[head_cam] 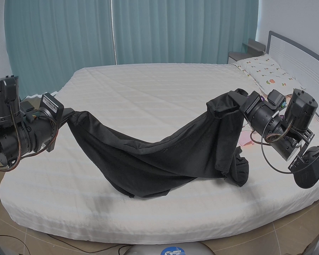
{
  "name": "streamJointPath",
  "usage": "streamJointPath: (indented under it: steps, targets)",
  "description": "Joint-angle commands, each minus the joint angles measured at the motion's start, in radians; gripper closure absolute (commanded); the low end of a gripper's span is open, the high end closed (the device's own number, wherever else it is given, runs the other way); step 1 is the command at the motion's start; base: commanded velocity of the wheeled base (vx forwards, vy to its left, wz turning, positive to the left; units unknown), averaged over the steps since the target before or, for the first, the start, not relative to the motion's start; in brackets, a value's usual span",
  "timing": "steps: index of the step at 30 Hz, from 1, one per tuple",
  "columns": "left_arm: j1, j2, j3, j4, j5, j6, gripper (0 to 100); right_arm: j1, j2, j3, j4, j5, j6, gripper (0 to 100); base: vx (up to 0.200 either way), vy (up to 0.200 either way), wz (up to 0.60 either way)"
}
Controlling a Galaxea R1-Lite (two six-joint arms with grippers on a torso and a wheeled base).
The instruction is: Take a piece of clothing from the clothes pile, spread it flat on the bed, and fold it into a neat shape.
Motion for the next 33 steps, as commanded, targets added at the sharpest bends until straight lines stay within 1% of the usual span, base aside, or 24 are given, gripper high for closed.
streamJointPath:
  steps: [1,6,12,21,22,25,26,28,29,31,32,33]
  targets:
    - [-0.003,0.003,0.005,0.000,-0.001,-0.002,100,-0.006,-0.004,0.036,-0.007,0.000,0.003,100,0.000,0.000,0.00]
    - [-0.003,-0.004,0.020,0.000,-0.021,-0.004,100,-0.007,-0.032,0.086,-0.010,0.003,0.006,100,-0.200,0.000,0.00]
    - [-0.003,-0.012,0.039,0.000,-0.022,-0.004,100,0.005,-0.099,0.129,-0.009,0.003,0.006,100,-0.200,0.000,0.00]
    - [-0.006,-0.081,0.045,-0.002,-0.022,-0.002,100,0.077,-0.268,0.195,-0.003,0.002,0.006,100,-0.200,0.000,0.00]
    - [-0.003,-0.085,0.037,-0.008,-0.022,-0.001,100,0.089,-0.306,0.186,-0.001,0.000,0.000,100,-0.200,0.000,0.00]
    - [0.002,-0.085,-0.001,-0.008,-0.019,0.005,100,0.092,-0.368,0.134,0.011,0.003,-0.006,100,-0.200,0.000,0.00]
    - [0.002,-0.087,-0.013,-0.003,-0.021,0.005,100,0.092,-0.383,0.117,0.020,0.003,-0.006,100,0.000,0.000,0.00]
    - [0.002,-0.096,-0.036,0.000,-0.021,0.005,100,0.092,-0.422,0.062,0.094,0.005,-0.006,100,0.000,0.000,0.00]
    - [0.002,-0.105,-0.053,-0.002,-0.021,0.007,100,0.091,-0.441,0.008,0.169,0.008,-0.005,100,0.000,0.000,0.00]
    - [0.006,-0.104,-0.093,0.001,-0.022,0.005,100,0.079,-0.460,-0.076,0.255,0.032,0.008,100,0.000,0.000,0.00]
    - [0.011,-0.099,-0.105,0.001,-0.021,0.005,100,0.069,-0.457,-0.102,0.277,0.045,0.009,100,0.000,0.000,0.00]
    - [0.017,-0.096,-0.118,0.001,-0.022,0.005,100,0.045,-0.446,-0.137,0.303,0.061,0.008,100,0.000,0.000,0.00]
